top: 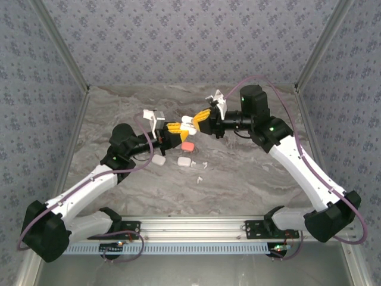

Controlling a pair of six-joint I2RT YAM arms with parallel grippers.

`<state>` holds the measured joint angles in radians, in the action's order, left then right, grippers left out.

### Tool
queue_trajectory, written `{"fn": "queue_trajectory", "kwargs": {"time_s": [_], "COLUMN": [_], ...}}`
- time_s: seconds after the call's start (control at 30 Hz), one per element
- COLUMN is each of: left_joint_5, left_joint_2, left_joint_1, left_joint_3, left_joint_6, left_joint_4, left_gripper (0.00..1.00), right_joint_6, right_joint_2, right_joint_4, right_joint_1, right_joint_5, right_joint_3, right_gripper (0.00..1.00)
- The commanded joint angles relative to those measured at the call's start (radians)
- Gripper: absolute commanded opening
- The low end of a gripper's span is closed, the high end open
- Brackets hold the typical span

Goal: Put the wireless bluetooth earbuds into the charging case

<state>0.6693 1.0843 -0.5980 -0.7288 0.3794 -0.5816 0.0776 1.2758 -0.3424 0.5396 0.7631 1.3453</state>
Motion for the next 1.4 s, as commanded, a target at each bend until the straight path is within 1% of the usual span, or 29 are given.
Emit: {"fn": "queue_trajectory", "kwargs": {"time_s": [0.0, 0.17, 0.27, 0.4, 0.5, 0.57, 0.67, 0.8, 1.0, 1.1, 1.2, 1.27, 1.37], "left_joint_5": [0.021, 0.018, 0.016, 0.015, 0.015, 0.015, 0.011, -0.005, -0.063, -0.117, -0.153, -0.171, -0.194], "left_joint_2": [-0.006, -0.007, -0.007, -0.007, -0.008, -0.007, -0.007, -0.01, -0.028, -0.056, -0.09, -0.117, -0.156], "left_joint_1": [-0.007, -0.007, -0.007, -0.008, -0.007, -0.008, -0.009, -0.009, -0.009, -0.009, -0.009, -0.009, -0.009], "left_joint_3": [-0.026, -0.025, -0.026, -0.025, -0.023, -0.023, -0.019, -0.011, 0.002, 0.015, 0.014, 0.019, 0.044], "left_joint_6": [0.006, 0.005, 0.007, 0.012, 0.012, 0.011, 0.01, 0.006, -0.02, -0.054, -0.099, -0.119, -0.125], "left_joint_4": [-0.061, -0.057, -0.062, -0.069, -0.069, -0.069, -0.07, -0.066, -0.03, 0.009, 0.075, 0.111, 0.136], "left_gripper": [0.04, 0.04, 0.04, 0.04, 0.04, 0.04, 0.04, 0.04, 0.04, 0.04, 0.04, 0.04, 0.04], "right_joint_6": [0.031, 0.033, 0.031, 0.025, 0.006, -0.005, -0.017, -0.072, -0.141, -0.178, -0.205, -0.241, -0.298], "right_joint_2": [0.014, 0.021, 0.03, 0.047, 0.052, 0.051, 0.041, 0.011, -0.057, -0.082, -0.083, -0.078, -0.063], "right_joint_4": [-0.043, -0.045, -0.054, -0.083, -0.08, -0.079, -0.09, -0.084, -0.118, -0.152, -0.231, -0.254, -0.231], "right_joint_1": [0.009, 0.015, 0.014, 0.011, 0.008, 0.004, -0.006, -0.041, -0.099, -0.116, -0.114, -0.103, -0.071], "right_joint_5": [-0.011, -0.002, 0.021, 0.042, 0.056, 0.056, 0.036, -0.027, -0.144, -0.218, -0.326, -0.405, -0.459], "right_joint_3": [0.013, 0.015, 0.024, 0.052, 0.068, 0.085, 0.107, 0.11, 0.039, -0.025, -0.091, -0.144, -0.295], "right_gripper": [0.2, 0.2, 0.23, 0.29, 0.38, 0.43, 0.48, 0.52, 0.52, 0.52, 0.5, 0.5, 0.49]}}
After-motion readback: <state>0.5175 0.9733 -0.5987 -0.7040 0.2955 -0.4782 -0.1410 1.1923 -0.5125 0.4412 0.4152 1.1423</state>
